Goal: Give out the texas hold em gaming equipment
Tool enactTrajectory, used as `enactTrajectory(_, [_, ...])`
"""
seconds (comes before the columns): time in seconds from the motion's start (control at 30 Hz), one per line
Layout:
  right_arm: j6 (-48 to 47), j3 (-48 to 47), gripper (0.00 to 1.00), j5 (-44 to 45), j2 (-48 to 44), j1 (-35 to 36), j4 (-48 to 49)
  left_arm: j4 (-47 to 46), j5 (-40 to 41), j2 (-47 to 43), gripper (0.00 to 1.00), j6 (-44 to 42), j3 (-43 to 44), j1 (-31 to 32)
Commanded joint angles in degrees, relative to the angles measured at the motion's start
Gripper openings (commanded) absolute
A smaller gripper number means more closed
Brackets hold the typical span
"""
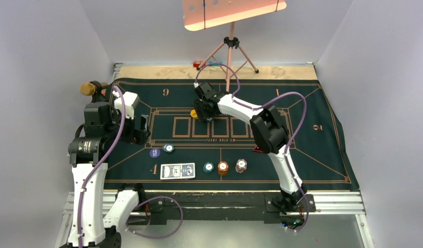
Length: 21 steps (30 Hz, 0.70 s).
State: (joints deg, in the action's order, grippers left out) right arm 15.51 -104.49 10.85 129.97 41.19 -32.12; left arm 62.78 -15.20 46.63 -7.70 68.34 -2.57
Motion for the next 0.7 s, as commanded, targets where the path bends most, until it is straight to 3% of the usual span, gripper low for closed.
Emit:
enactTrajectory(0.0, [-0.38, 0.71, 0.75, 0.98, -5.9, 0.1, 0.02, -0.8, -0.5, -0.64, 1.0, -0.21, 0.24, -0.28])
enactTrajectory(0.13, [-1.02, 5.34, 0.77, -0.29, -13.6, 1.94, 0.4, -0.73, -0.31, -0.75, 1.0, -0.05, 0.35, -0.25])
enactTrajectory(0.37, [-3.59, 17.25, 0.83, -2.61, -23.95, 11.07, -2.59, -0.87, -0.17, -0.24, 1.0, -0.06, 0.84, -0.25])
enactTrajectory(0.67, [-3.25, 31.83, 0.86, -8.01, -30.4, 17.14, -1.11, -0.78, 0.14, -0.38, 1.0, -0.58, 0.58, -0.27])
